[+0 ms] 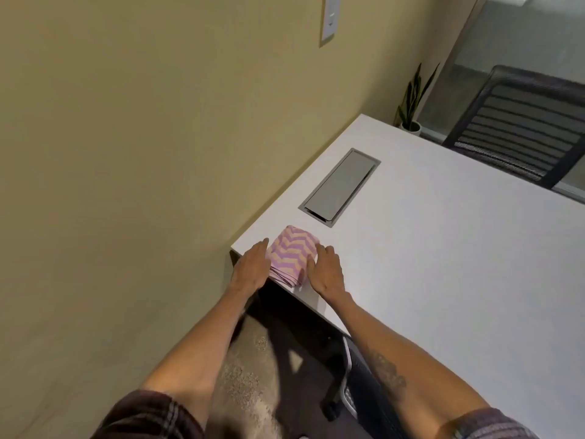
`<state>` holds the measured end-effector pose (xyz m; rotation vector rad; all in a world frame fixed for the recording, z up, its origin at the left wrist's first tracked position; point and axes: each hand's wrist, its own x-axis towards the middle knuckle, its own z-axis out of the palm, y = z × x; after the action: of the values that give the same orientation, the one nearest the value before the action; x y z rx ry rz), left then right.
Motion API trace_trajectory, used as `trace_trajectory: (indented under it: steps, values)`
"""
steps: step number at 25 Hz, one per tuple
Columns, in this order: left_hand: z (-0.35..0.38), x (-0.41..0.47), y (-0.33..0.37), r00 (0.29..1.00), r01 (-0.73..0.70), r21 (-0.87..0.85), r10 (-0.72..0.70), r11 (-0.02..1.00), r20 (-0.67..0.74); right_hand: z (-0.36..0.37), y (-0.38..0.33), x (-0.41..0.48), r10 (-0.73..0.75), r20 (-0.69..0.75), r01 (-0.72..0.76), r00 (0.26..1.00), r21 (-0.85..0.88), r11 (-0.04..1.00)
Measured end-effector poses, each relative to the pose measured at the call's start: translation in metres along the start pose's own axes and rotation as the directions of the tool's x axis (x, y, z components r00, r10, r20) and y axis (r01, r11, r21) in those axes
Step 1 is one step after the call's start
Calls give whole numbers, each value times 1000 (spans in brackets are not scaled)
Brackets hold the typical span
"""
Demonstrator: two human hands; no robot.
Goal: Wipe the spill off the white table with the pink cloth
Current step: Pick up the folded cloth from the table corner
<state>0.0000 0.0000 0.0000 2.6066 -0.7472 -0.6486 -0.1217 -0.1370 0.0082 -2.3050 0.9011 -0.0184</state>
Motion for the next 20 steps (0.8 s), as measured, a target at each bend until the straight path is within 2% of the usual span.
trace_trajectory:
  steps: [4, 7, 14, 17, 20]
  values:
    - [19, 27, -5, 987, 158, -85, -157, 984, 24, 23, 11, 16, 202, 40, -206, 979, 220, 954]
    - [30, 43, -9, 977, 212, -89, -210, 973, 36, 33, 14, 28, 411, 110, -420, 905, 390, 819]
    - [50, 71, -16, 979, 203, -83, -202, 976, 21, 55, 22, 55, 513, 92, -496, 854, 442, 747]
    - [56, 78, -18, 977, 214, -110, -215, 971, 2, 62, 26, 61, 522, 89, -505, 848, 436, 745]
    - [60, 83, -18, 970, 244, -150, -243, 958, 21, 65, 28, 64, 531, 119, -511, 839, 505, 695]
